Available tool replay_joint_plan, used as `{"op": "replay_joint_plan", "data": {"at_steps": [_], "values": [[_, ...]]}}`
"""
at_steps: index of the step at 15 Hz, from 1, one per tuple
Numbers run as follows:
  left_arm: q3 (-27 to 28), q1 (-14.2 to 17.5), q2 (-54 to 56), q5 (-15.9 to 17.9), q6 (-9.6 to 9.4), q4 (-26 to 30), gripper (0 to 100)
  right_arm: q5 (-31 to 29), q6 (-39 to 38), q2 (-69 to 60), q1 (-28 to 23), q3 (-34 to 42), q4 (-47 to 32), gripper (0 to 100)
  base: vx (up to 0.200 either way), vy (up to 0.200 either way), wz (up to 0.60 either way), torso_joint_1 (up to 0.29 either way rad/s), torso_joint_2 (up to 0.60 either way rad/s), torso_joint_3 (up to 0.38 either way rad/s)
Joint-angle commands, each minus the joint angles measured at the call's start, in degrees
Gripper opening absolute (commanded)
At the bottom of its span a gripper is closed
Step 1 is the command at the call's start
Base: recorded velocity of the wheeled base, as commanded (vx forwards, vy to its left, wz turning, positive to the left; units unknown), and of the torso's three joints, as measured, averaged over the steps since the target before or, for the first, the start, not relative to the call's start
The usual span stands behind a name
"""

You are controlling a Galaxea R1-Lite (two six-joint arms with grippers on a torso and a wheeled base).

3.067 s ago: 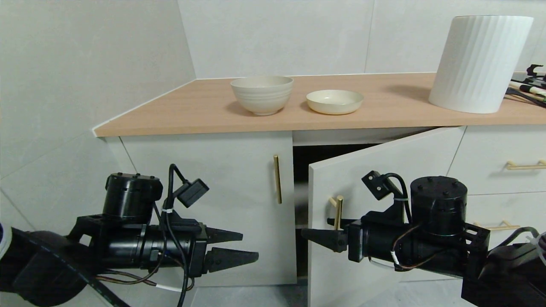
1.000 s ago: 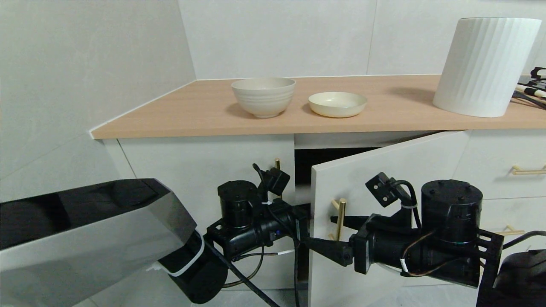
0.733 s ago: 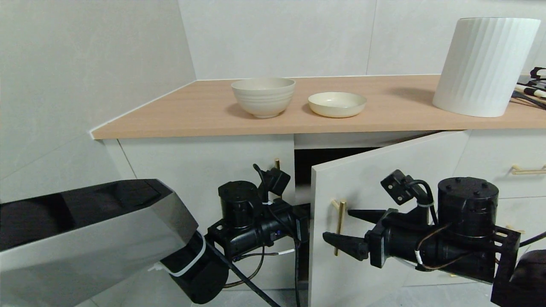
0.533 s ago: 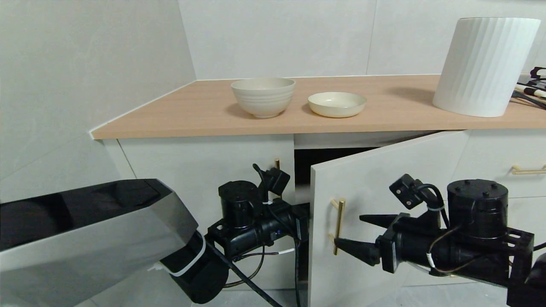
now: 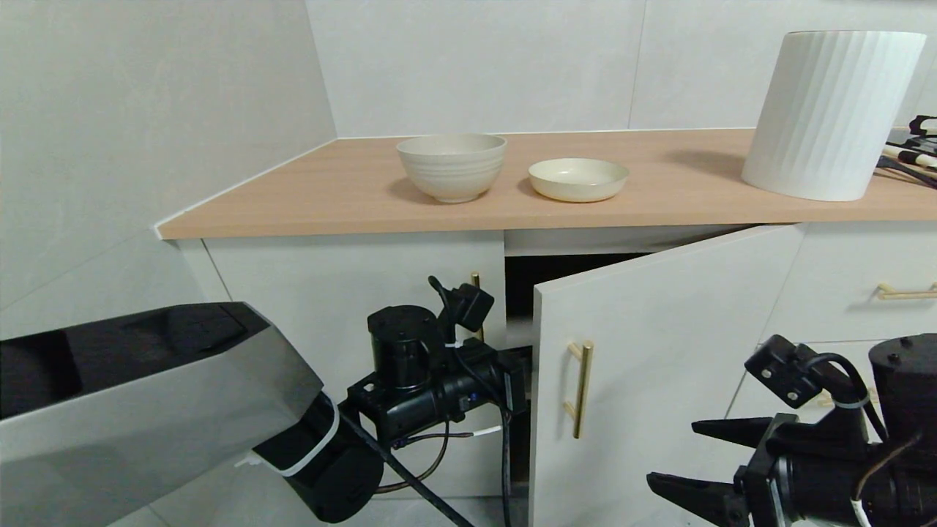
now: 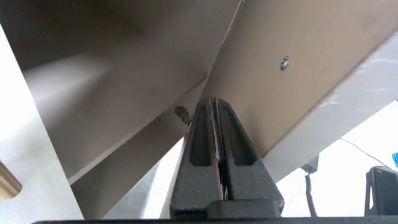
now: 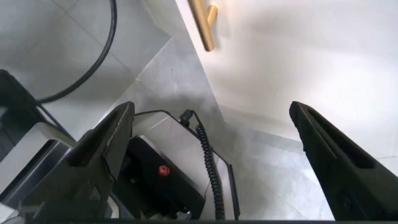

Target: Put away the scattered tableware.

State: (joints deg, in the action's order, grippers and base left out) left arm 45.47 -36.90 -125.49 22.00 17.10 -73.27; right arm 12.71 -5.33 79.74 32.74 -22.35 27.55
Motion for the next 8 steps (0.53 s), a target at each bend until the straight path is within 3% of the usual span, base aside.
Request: {"op": "replay_joint_plan", "data": {"at_steps": [1,4,7,8], "values": [[-0.21,-0.01,0.25,0.06,0.04,0.05,0,0.03,-0.03,-2.31,0.04,1.43,0.05,100,0.0,0.0,0.0,0.0,0.0,0.0],[-0.21,-0.01,0.16,0.06,0.04,0.05,0,0.03,-0.03,-3.01,0.04,1.69,0.05,100,0.0,0.0,0.0,0.0,0.0,0.0],[-0.03,-0.01,-0.19,0.06,-0.05,0.05,0,0.03,-0.03,-3.01,0.04,1.78,-0.04,100,-0.2,0.0,0.0,0.009,0.0,0.001],[0.14,-0.01,-0.55,0.06,-0.05,-0.04,0,0.03,-0.03,-3.1,0.04,1.78,-0.04,100,0.0,0.0,0.0,0.0,0.0,0.0]]}}
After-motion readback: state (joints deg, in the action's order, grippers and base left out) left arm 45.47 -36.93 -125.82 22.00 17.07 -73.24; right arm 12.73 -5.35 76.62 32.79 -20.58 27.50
